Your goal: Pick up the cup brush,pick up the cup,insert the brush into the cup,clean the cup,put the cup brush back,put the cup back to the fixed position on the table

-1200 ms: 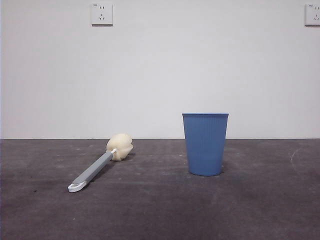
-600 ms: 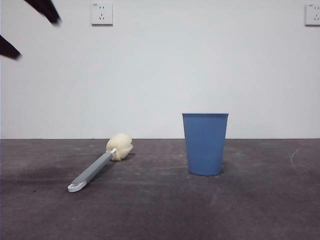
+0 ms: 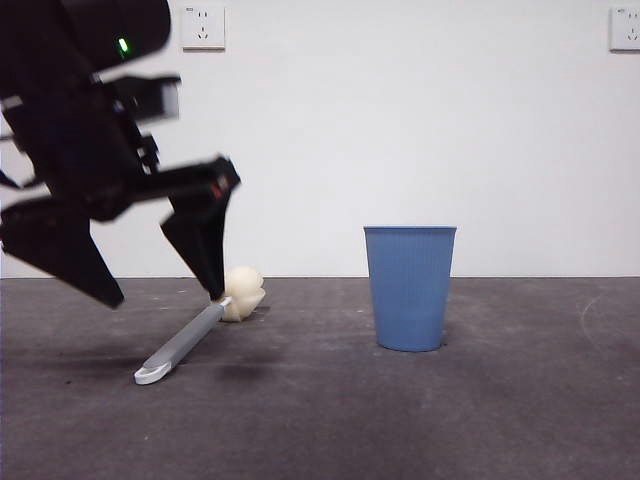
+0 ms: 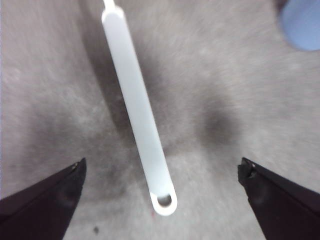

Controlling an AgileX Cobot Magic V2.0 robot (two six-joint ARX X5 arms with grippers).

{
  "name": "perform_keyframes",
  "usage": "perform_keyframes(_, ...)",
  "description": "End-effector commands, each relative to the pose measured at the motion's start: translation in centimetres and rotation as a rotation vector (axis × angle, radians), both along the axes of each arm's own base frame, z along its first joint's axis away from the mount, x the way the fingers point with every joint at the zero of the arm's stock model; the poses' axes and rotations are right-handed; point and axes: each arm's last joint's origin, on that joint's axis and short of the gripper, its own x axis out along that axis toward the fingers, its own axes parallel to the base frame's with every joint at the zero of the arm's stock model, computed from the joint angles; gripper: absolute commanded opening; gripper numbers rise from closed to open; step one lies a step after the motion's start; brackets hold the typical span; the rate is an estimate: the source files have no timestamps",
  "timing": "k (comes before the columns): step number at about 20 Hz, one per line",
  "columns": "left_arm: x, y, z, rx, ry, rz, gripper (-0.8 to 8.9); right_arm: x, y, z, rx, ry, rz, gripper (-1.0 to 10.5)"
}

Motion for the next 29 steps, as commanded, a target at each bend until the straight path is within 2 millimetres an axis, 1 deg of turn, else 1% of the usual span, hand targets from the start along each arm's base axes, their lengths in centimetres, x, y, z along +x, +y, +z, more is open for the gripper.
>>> perform_keyframes(1,0.7,-0.5,-1.1,0.008,-0.001,0.026,5.63,0.0,0.0,0.1,0.007,-0.003,-0.003,5.7)
perform_keyframes(5,1.3,-0.8,-3.1,0.052,0.046,0.062,5.63,0.0,0.0,0.1,0.008,-0.002,-0.003,5.7)
perform_keyframes(8,1.4,-0.8,-3.7,0.058,0.064,0.082,5.61,0.0,0.0,0.1,0.007,-0.002,-0.004,5.7)
perform_keyframes(9,1.4,-0.8,-3.7,0.067,0.058,0.091,5.27,0.0,0.0,0.1,0.007,-0.002,-0.004,5.7)
perform_keyframes(10,1.4,-0.8,-3.7,0.072,0.056,0.093,4.36,0.0,0.0,0.1,0.007,-0.002,-0.004,5.7)
perform_keyframes(11,1.4,-0.8,-3.7,0.068,0.059,0.089,3.09,0.0,0.0,0.1,0.007,-0.002,-0.004,5.7)
perform_keyframes(13,1.2,-1.0,-3.7,0.062,0.065,0.076,1.33,0.0,0.0,0.1,0.006,-0.002,-0.004,5.7)
perform_keyframes(14,1.1,-1.1,-3.7,0.052,0.072,0.06,0.79,0.0,0.0,0.1,0.006,-0.002,-0.005,5.7)
perform_keyframes(15,1.1,-1.2,-3.7,0.04,0.081,0.051,0.53,0.1,0.0,0.1,0.005,-0.003,-0.006,5.7)
perform_keyframes(18,1.0,-1.4,-3.8,0.035,0.088,0.041,0.52,0.0,0.0,0.1,0.005,-0.003,-0.006,5.7)
perform_keyframes(20,0.8,-1.5,-3.8,0.018,0.106,0.06,-0.13,0.0,0.0,0.1,0.005,-0.002,-0.006,5.7)
perform_keyframes(29,0.8,-1.5,-3.6,-0.005,0.108,0.065,-0.09,0.1,0.0,0.1,0.011,0.009,-0.013,5.6)
